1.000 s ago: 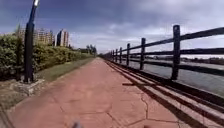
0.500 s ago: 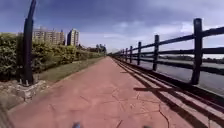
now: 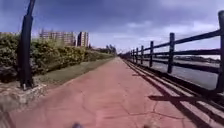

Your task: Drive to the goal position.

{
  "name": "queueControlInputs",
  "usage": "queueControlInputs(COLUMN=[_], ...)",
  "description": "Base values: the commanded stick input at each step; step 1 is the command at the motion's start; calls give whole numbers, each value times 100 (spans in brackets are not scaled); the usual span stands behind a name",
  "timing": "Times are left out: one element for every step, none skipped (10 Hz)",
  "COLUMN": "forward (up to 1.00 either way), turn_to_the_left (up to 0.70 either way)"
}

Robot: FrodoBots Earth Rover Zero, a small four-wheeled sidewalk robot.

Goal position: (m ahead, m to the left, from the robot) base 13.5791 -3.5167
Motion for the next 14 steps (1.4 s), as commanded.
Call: queueControlInputs(forward=[70,70,70,70,70,70,70,70,70,70,70,70,70,70], turn_to_the_left=[0,0,0,0,0,0,0,0,0,0,0,0,0,0])
